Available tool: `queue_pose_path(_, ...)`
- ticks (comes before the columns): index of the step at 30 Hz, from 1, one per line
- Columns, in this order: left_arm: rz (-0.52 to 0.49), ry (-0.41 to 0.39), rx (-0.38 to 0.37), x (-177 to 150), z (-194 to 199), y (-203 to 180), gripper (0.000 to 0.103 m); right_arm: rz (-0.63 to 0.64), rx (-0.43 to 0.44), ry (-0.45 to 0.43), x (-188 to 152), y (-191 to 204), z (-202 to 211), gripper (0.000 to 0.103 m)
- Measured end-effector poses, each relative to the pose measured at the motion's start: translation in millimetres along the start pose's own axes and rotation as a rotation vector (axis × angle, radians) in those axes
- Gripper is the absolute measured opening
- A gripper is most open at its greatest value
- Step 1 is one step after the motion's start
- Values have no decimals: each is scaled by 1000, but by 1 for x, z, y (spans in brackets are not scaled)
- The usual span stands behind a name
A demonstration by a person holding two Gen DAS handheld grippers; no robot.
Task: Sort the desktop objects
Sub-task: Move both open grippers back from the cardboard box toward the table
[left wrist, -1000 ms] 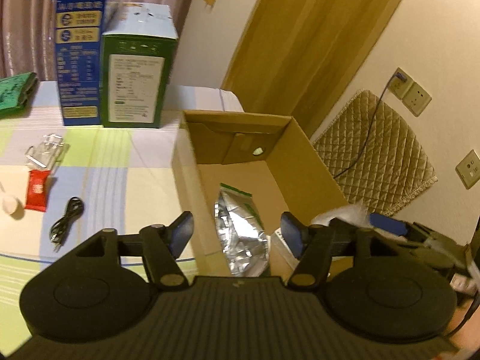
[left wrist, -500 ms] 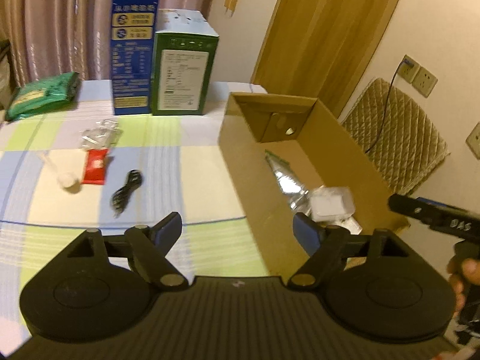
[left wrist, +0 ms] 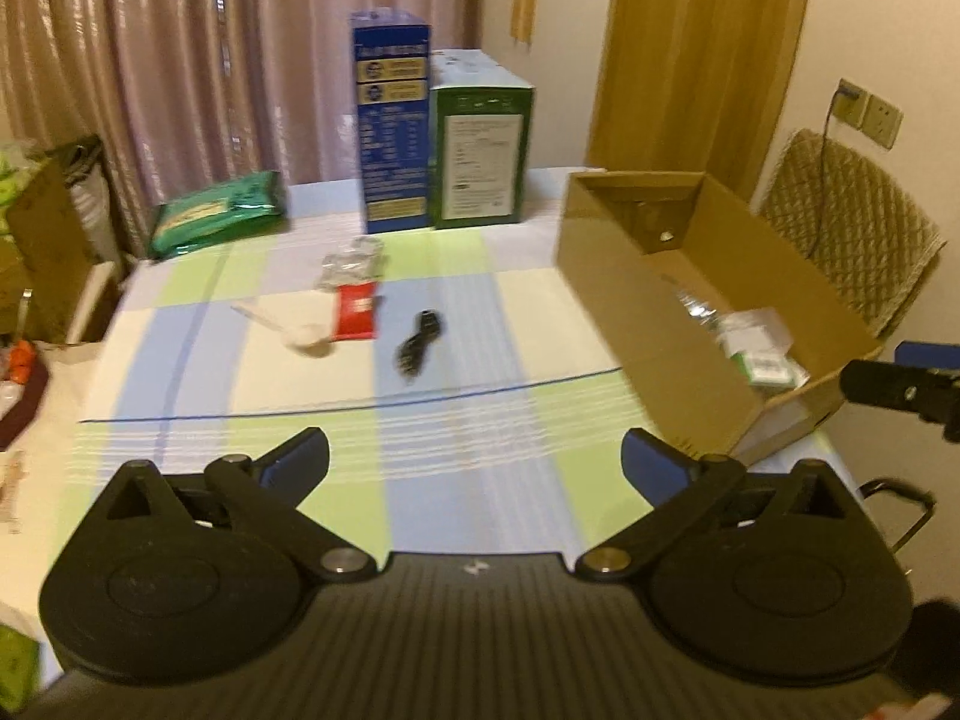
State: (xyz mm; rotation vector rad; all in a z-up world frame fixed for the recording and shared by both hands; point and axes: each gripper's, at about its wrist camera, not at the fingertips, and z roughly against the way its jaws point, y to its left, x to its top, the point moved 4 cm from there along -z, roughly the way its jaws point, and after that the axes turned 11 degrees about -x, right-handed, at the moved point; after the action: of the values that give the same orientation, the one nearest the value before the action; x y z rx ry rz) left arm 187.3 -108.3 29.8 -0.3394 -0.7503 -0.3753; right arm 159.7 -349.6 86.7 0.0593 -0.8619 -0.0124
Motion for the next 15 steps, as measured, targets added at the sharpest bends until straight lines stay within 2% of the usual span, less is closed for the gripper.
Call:
queue_pose_path(8,8,8,94,-29,43,37,102,65,71,29,-17,52,9,101)
queue_pose_path(15,34,4,134,-40,73,56,102,101,136,31,-28,82,16,101)
